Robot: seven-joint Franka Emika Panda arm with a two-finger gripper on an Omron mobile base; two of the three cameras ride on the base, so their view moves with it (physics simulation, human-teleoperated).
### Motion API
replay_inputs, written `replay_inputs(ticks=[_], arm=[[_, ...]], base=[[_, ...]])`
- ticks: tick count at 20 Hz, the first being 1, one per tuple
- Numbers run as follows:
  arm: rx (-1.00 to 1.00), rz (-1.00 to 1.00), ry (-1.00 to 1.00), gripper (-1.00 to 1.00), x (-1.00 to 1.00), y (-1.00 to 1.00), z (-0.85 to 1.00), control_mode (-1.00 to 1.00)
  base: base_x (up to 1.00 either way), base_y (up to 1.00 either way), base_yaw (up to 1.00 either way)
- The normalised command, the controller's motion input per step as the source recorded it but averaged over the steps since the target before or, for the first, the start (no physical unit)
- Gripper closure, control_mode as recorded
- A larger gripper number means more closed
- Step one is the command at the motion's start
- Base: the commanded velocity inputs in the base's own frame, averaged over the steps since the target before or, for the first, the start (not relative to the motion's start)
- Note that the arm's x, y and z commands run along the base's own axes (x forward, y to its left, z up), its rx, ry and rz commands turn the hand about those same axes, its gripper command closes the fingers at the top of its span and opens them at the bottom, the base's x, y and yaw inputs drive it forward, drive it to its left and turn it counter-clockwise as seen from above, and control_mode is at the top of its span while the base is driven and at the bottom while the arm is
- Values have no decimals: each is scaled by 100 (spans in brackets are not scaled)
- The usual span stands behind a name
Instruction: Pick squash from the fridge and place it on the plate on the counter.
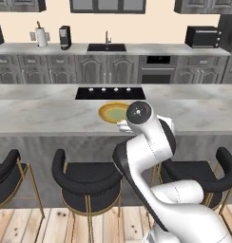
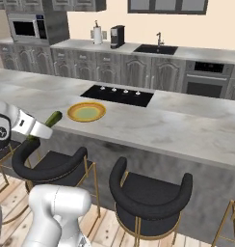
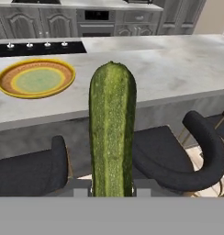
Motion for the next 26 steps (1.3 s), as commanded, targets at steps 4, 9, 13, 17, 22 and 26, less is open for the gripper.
replay_inputs(ticks=[4, 9, 13, 17, 22, 26], arm=[[0, 13, 1, 100, 58, 15, 0, -100], [0, 17, 3, 100, 65, 1, 0, -100], [0, 22, 9, 100, 86, 0, -5, -100], [0, 20, 12, 100, 90, 0, -5, -100], [3, 19, 11, 100, 78, 0, -15, -100], [3, 16, 8, 100, 78, 0, -26, -100]], base=[[0, 0, 0], [0, 0, 0], [0, 0, 0], [0, 0, 0], [0, 0, 0], [0, 0, 0]])
